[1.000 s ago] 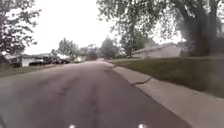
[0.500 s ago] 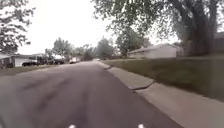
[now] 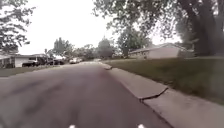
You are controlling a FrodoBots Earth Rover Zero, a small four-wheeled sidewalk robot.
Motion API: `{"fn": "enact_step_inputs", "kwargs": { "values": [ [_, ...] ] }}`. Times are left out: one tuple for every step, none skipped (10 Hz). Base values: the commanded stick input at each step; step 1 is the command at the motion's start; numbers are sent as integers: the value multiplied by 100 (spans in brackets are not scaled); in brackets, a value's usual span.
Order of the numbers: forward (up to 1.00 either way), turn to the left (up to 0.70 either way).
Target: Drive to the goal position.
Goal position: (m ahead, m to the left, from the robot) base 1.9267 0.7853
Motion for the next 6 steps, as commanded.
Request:
{"fn": "enact_step_inputs", "kwargs": {
  "values": [
    [100,0],
    [100,0],
    [100,0],
    [100,0],
    [100,0],
    [100,0]
  ]
}}
